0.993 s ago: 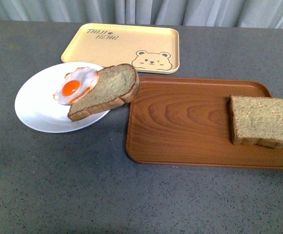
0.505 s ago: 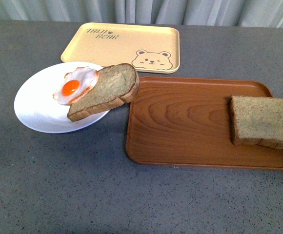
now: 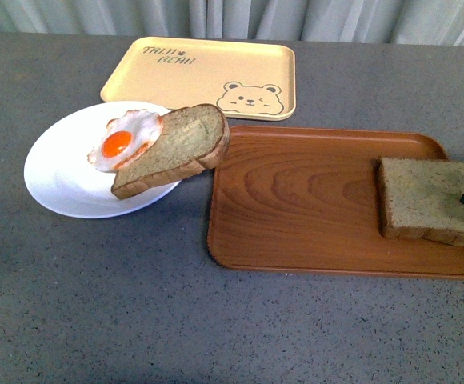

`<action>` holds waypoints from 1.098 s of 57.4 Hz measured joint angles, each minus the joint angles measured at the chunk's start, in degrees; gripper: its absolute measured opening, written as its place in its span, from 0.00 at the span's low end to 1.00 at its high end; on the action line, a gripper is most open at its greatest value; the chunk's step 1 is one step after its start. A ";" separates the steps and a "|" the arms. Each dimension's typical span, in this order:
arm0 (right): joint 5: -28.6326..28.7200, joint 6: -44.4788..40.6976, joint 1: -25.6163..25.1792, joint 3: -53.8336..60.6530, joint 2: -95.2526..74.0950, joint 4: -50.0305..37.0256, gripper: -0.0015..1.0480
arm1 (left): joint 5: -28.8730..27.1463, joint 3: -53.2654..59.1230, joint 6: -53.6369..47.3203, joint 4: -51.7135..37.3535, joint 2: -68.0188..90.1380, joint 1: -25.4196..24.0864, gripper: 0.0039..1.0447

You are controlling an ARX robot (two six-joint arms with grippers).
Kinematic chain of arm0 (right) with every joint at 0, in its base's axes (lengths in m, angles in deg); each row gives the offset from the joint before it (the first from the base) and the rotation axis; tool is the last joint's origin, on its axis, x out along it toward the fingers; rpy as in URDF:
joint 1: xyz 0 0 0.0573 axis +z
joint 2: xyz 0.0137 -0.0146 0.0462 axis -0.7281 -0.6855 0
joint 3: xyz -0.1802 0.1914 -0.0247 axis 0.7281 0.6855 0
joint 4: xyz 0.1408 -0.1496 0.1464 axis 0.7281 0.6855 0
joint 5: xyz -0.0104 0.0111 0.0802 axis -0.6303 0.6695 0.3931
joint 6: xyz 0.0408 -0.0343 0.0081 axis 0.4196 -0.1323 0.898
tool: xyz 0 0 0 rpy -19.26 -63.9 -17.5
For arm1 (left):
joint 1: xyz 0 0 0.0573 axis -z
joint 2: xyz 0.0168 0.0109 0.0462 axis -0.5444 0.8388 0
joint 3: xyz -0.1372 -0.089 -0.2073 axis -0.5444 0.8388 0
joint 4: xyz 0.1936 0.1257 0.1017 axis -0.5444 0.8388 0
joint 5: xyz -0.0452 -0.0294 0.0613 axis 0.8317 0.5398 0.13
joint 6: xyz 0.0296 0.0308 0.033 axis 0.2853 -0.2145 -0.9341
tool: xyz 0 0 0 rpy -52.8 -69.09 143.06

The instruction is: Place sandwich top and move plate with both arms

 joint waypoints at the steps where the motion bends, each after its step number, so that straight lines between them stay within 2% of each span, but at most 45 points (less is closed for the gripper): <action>1: -0.02 0.13 0.04 0.00 0.00 -0.02 0.58 | 0.00 0.00 0.00 0.00 0.00 0.02 0.92; 12: 0.39 2.01 0.07 -0.02 1.79 0.28 0.32 | 0.00 0.00 0.00 0.00 0.00 0.02 0.92; 18: 2.95 4.59 0.26 -0.04 6.75 2.12 0.10 | 0.00 0.00 0.00 0.00 0.00 0.00 0.92; 21: 3.48 6.49 1.27 -0.61 9.79 3.30 0.03 | 0.00 0.00 0.00 0.00 0.00 0.02 0.92; 31: 2.08 11.96 8.96 -5.77 14.58 4.66 0.03 | 0.00 0.00 0.00 0.00 0.00 0.00 0.92; 39: -0.55 16.79 17.75 -12.59 14.05 3.41 0.03 | 0.00 0.00 0.00 0.00 0.00 0.00 0.92; 50: -4.00 19.47 31.19 -24.85 4.98 1.75 0.03 | 0.02 0.00 0.00 0.00 0.00 0.02 0.92; 63: -5.46 21.40 39.98 -35.19 -7.96 2.99 0.03 | 0.00 0.00 0.00 0.00 0.00 0.02 0.92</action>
